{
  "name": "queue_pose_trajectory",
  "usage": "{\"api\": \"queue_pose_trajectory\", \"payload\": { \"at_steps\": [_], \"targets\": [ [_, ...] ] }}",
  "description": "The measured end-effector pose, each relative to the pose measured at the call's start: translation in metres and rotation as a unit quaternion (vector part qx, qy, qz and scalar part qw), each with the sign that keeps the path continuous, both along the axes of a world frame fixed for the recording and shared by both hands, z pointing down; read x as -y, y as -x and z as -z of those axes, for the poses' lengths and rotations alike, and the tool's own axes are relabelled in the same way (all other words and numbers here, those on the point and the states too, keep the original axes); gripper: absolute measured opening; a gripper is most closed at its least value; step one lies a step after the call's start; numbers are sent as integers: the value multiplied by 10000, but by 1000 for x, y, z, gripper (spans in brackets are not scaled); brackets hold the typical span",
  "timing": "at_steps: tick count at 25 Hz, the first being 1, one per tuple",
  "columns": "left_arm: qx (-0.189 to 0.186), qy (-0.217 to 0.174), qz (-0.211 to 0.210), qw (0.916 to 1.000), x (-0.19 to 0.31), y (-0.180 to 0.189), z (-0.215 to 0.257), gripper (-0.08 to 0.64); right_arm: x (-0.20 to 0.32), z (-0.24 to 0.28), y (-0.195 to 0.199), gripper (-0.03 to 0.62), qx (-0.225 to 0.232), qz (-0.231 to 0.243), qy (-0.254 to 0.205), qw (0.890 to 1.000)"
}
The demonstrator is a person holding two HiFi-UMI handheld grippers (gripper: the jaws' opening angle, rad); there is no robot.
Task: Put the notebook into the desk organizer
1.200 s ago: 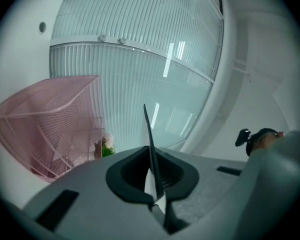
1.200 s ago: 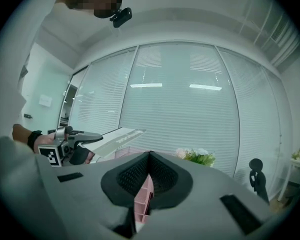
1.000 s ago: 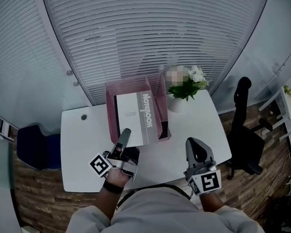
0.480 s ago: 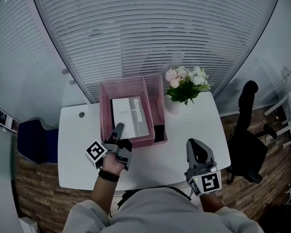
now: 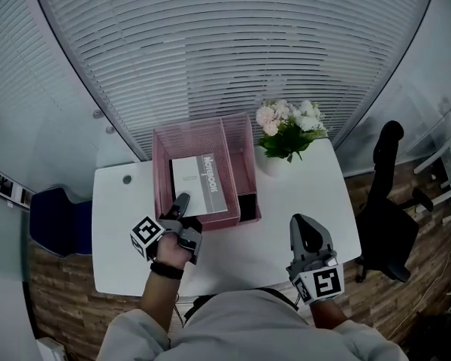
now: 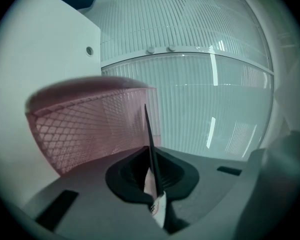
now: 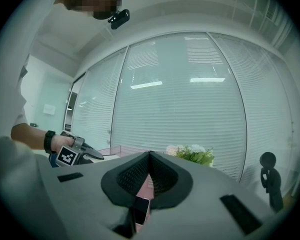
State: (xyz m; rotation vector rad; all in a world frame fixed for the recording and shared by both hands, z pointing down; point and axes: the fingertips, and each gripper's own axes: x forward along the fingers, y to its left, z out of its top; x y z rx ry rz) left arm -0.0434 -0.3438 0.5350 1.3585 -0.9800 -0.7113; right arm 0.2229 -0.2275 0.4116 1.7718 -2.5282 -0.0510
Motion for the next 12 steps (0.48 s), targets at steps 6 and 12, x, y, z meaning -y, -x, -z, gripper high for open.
{"api": "queue_pose_trajectory", "payload": {
  "at_steps": [6,12],
  "targets": [
    [-47,117,31,9999,3,0,0,40,1,-5,0,12,32,-3,105,9999],
    [123,302,196,9993,5,7,8,264,4,-14,5,12,15,37,325,9995]
  ]
}}
